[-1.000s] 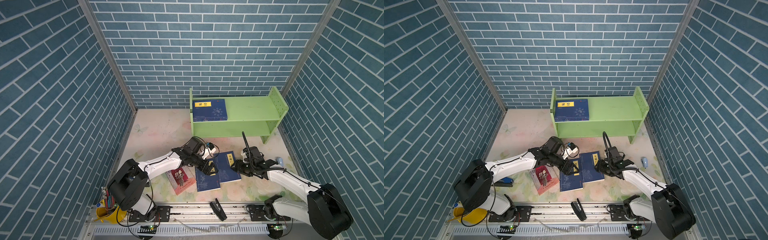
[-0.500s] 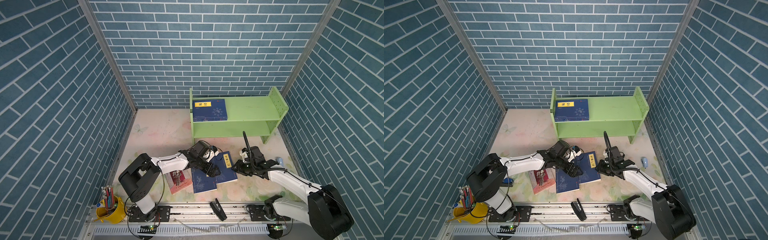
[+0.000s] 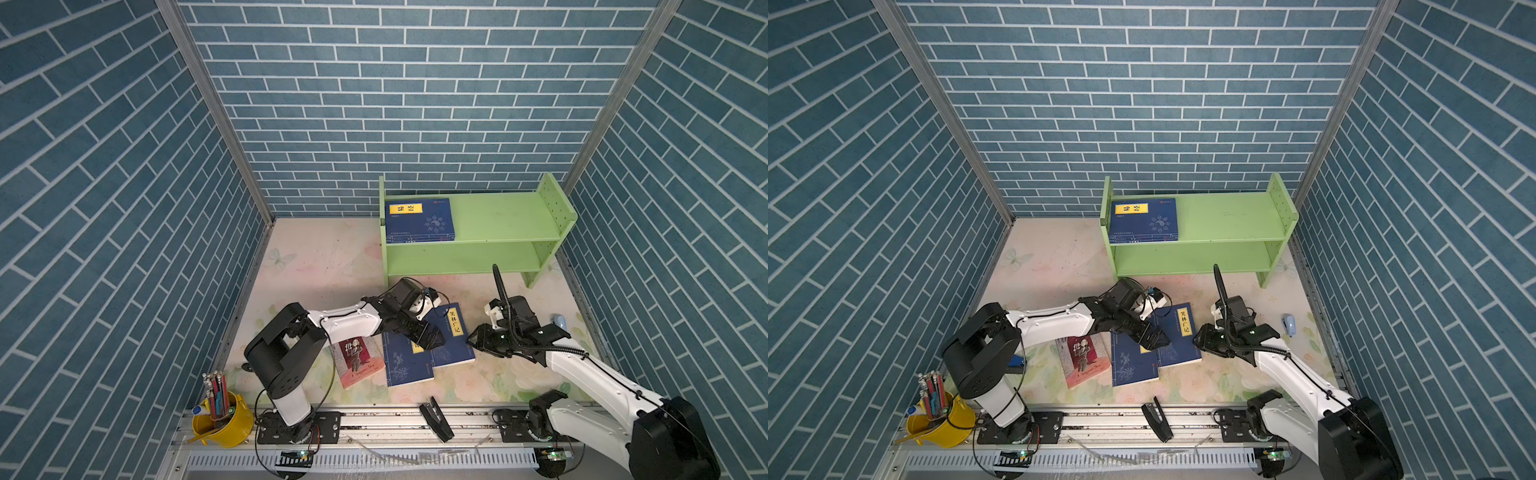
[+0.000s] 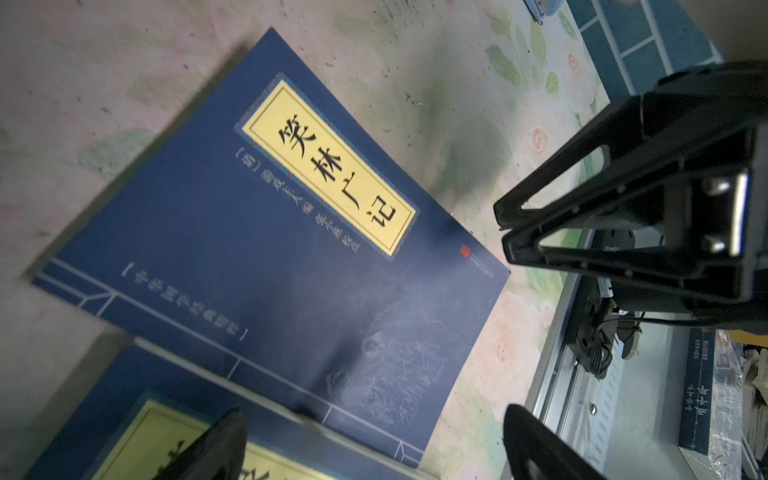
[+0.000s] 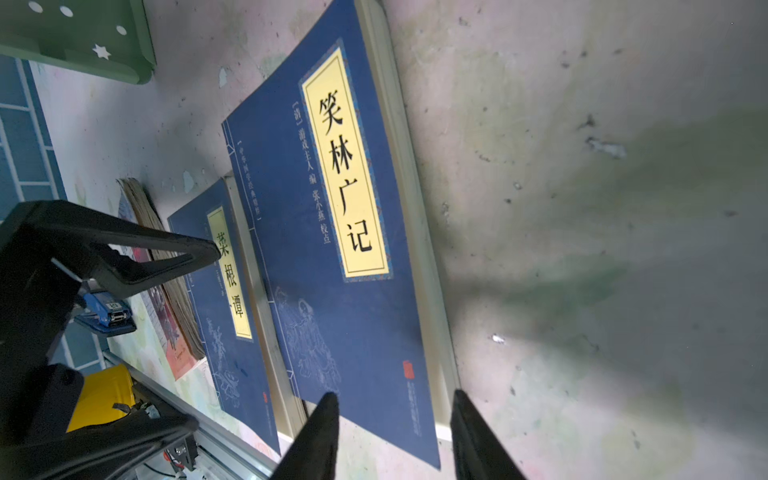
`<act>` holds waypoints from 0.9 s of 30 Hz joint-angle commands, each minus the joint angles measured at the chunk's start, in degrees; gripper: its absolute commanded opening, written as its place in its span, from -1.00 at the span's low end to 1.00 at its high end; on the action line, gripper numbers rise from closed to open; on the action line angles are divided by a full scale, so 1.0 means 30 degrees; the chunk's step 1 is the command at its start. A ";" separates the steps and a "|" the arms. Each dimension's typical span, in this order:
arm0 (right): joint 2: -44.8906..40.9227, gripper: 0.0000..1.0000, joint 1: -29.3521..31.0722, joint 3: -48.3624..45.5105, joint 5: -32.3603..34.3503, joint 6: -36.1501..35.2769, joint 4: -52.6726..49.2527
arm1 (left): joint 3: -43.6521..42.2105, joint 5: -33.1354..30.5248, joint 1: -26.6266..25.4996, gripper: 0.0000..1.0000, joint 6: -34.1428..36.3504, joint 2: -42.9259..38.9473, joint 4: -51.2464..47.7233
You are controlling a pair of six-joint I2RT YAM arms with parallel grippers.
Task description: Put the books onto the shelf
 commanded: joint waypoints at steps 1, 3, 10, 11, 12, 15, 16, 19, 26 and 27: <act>-0.1583 -0.03 -0.0201 -0.0678 0.1096 0.0500 -0.1047 | 0.0946 0.0037 -0.0117 0.95 -0.0201 0.0900 -0.0341; -0.2802 -0.01 -0.0245 -0.0917 0.1340 0.0790 -0.1654 | 0.1277 -0.0574 -0.0203 0.95 -0.0546 0.1178 -0.0388; -0.6346 0.00 -0.0278 -0.1411 0.1840 0.1689 -0.3461 | 0.1435 -0.5001 -0.0786 0.96 -0.0483 0.0813 -0.1730; -0.6842 0.00 -0.0275 -0.1487 0.1911 0.1806 -0.3715 | 0.1301 -0.5112 -0.0865 0.97 -0.0483 0.0742 -0.1598; -0.7286 0.00 -0.0287 -0.1547 0.1995 0.1905 -0.3929 | 0.1234 -0.5380 -0.0974 0.97 -0.0358 0.0755 -0.1539; -0.8221 0.00 -0.0285 -0.1690 0.2032 0.2148 -0.4378 | 0.1392 -0.5947 -0.1171 0.98 -0.0213 0.1232 -0.1659; -0.8405 0.00 -0.0275 -0.1719 0.2010 0.2204 -0.4461 | 0.1456 -0.6054 -0.1171 0.99 -0.0275 0.1400 -0.1739; -0.8760 0.00 -0.0293 -0.1749 0.2003 0.2321 -0.4773 | 0.1633 -0.6140 -0.1242 0.99 -0.0322 0.1945 -0.1801; -0.9784 0.00 -0.0290 -0.1733 0.2032 0.2680 -0.5172 | 0.2138 -0.5910 -0.1318 0.99 -0.0010 0.2907 -0.1904; -0.9882 0.00 -0.0279 -0.1669 0.2054 0.2680 -0.5267 | 0.2196 -0.5789 -0.1347 0.99 0.0076 0.2993 -0.1930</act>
